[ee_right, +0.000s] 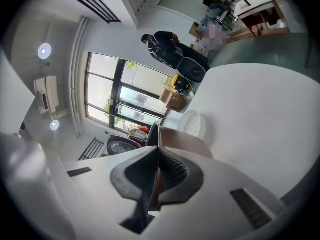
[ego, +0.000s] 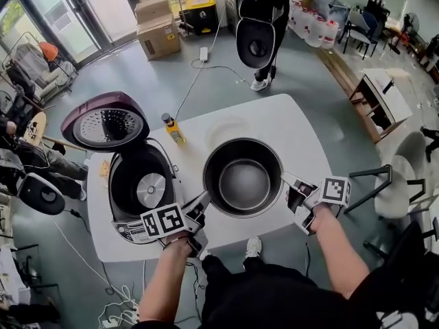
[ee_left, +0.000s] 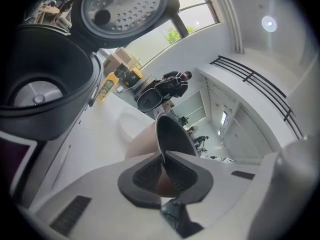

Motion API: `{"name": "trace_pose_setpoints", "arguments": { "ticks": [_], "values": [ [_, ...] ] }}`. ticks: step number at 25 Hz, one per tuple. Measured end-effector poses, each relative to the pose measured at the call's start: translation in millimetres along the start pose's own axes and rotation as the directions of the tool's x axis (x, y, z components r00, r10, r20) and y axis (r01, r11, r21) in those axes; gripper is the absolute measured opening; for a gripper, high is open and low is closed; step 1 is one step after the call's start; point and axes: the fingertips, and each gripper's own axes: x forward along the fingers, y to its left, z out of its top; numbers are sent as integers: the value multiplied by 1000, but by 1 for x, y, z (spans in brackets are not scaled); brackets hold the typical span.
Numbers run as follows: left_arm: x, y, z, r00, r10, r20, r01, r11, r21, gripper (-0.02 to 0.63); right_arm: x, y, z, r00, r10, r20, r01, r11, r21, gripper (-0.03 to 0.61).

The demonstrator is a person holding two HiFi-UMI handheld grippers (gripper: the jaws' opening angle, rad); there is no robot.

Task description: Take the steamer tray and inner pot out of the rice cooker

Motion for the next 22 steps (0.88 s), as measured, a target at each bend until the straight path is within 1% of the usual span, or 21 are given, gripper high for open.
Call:
{"name": "trace_pose_setpoints", "arguments": {
  "ticks": [4,7,9,11,13,19,22],
  "values": [
    [9,10,-19,1000,17,-22,-17,1000,12,30,-4,-28,-10,999,-29,-18,30,999,30,9],
    [13,18,-31,999,29,-32,-29,999,14,31,-7,-43,-16,998,-61,-23,61,998,17,8],
    [15,23,-36,999,39,-33,-39,999,15,32,-6,-47,-19,998,-50,-28,50,999,-1,8],
    [18,29,-42,998,49,-36,-48,999,16,32,-4,-50,-23,999,-42,-33,42,999,2,8],
    [21,34,-46,998,54,-37,-53,998,15,32,-6,-60,-27,997,-67,-40,67,998,10,8],
    [27,47,-57,996,86,-38,-85,996,30,32,-8,-79,-35,987,-147,-69,145,989,-40,8],
    [30,53,-63,995,90,-31,-89,996,21,32,-8,-85,-40,985,-161,-69,161,987,-13,8]
  ]
}}
